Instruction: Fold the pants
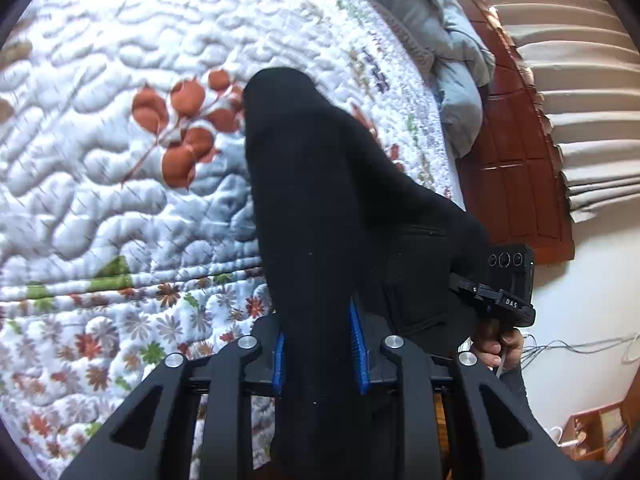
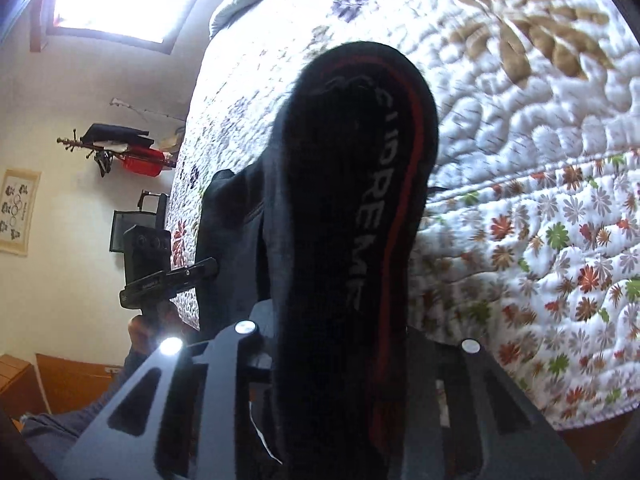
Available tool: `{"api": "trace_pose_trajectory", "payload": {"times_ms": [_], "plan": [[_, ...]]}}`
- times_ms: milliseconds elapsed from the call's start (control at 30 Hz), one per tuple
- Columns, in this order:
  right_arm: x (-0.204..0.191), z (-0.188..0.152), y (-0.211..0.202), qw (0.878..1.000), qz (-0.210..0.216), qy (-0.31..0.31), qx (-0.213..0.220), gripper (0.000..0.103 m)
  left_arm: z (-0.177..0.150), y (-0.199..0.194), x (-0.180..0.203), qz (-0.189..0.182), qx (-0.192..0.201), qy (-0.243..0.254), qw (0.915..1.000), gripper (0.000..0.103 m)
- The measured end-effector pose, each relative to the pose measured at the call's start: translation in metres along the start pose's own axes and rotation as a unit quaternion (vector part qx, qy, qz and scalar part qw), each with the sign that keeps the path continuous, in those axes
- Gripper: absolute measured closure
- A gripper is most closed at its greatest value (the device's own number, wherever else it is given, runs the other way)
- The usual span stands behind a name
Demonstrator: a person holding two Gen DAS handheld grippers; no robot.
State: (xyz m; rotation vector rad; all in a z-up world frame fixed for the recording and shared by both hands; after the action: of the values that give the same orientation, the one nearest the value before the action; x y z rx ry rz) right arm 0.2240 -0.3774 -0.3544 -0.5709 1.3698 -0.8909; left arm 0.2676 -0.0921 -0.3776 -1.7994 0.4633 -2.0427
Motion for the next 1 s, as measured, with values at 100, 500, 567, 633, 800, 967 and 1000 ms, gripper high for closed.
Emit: {"api": "trace_pose_trajectory", "payload": {"times_ms": [100,500,567,633,800,967,1000], "plan": [[-0.024,0.003,-0.005,1.000,-0.002,-0.018,0.005,0.076,0.003,-0.018,0.008,-0.005,0.012,0.013,0.9998,0.078],[-0.167,0.089,0.039,0.994,0.016,-0.107,0.014,0.076,0.072,-0.152,0.001,0.022,0.106,0.036,0.9934,0.077],[-0.192,0.108,0.058,0.993,0.021,-0.116,0.012,0.076,0.090,-0.179,-0.012,0.030,0.122,0.030,0.9917,0.078],[-0.217,0.128,0.082,0.992,0.023,-0.124,0.007,0.076,0.106,-0.200,-0.028,0.034,0.133,0.020,0.9903,0.078],[-0.258,0.164,0.141,0.991,0.017,-0.134,-0.012,0.076,0.141,-0.236,-0.080,0.044,0.156,-0.014,0.9867,0.078],[-0.286,0.190,0.195,0.989,0.009,-0.145,-0.036,0.076,0.167,-0.256,-0.128,0.068,0.153,-0.039,0.9852,0.078],[-0.288,0.192,0.202,0.989,0.010,-0.145,-0.039,0.076,0.171,-0.259,-0.137,0.070,0.152,-0.045,0.9849,0.078]]}}
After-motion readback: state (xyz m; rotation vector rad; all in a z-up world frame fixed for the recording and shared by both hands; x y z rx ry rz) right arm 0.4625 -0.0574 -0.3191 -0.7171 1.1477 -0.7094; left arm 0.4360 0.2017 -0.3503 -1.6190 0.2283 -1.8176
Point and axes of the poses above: each gripper's, at about its wrist camera, not at the fingertips, and y roughly the way its jaws point, x to its right, z to its top, the point moved 10 cm from there along y, roughly the way its jaws point, and after that the axes turned 11 degrees about -z, right-handed, at the moved point
